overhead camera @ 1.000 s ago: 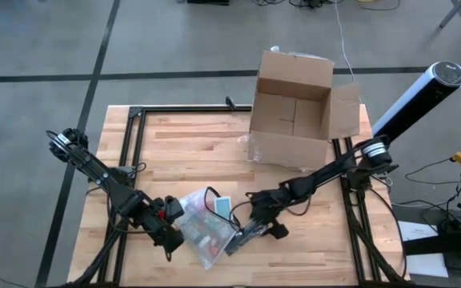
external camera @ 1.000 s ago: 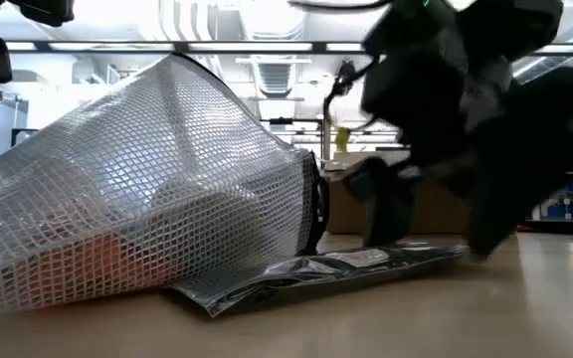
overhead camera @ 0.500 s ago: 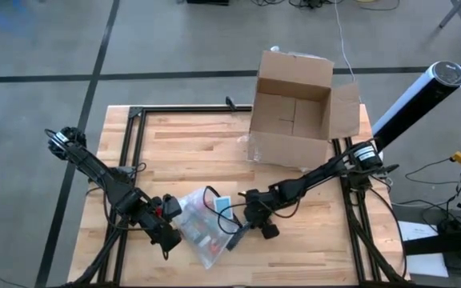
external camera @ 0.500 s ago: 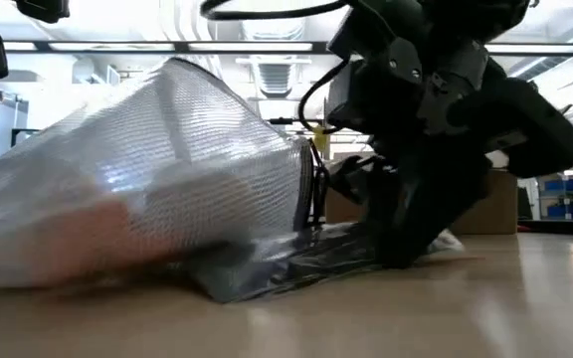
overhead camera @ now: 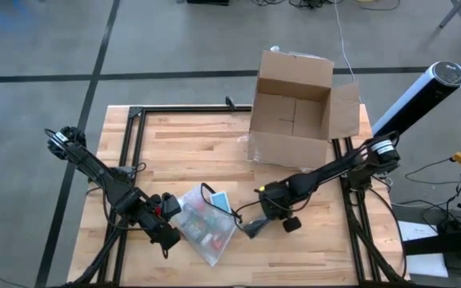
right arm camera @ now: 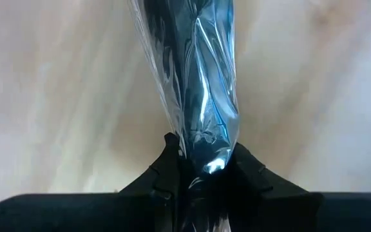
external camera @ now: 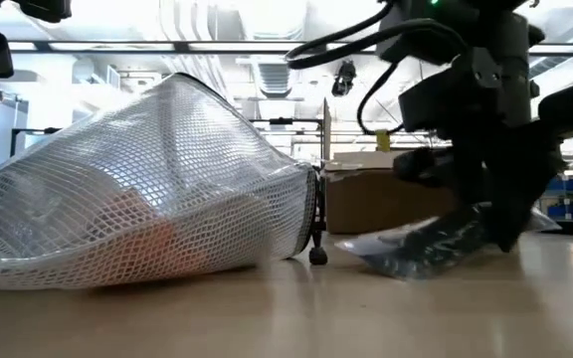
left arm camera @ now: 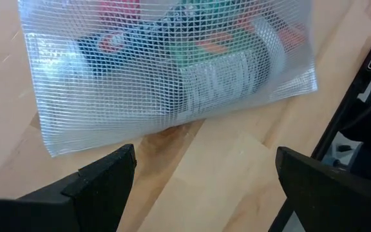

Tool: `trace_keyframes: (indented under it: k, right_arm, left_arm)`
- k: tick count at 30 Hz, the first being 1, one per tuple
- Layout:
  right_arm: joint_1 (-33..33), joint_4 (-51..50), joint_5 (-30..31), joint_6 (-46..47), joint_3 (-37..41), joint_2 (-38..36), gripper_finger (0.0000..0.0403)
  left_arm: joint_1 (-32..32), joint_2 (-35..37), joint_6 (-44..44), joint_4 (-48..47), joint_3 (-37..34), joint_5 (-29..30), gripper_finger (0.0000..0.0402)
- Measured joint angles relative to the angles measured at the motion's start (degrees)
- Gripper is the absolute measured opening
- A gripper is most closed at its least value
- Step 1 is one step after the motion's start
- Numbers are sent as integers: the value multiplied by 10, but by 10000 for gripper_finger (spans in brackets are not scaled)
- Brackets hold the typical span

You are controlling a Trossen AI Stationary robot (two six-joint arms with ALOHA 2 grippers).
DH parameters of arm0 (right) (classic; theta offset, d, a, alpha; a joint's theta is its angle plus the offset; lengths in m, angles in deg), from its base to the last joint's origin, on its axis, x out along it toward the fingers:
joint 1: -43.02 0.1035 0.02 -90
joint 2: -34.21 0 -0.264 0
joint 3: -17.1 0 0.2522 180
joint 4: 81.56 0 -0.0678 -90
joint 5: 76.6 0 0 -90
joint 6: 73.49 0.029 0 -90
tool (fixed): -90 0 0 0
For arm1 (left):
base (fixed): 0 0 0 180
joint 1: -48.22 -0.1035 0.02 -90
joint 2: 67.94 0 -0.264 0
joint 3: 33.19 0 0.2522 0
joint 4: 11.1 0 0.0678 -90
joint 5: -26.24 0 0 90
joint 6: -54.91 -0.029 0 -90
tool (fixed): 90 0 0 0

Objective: Unpack boxes

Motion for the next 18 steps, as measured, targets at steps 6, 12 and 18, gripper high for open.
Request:
trace_keyframes:
  k: [6,12,18]
  right_arm:
    - [-60,-18,55,-17,3,-43,58]
    - [-141,-5,55,-70,-15,-48,58]
    - [-172,21,41,-136,-74,-22,58]
  left_arm:
    - [0,0,7,0,0,2,353]
    - [0,1,28,0,0,2,353]
    - [0,1,42,1,0,2,353]
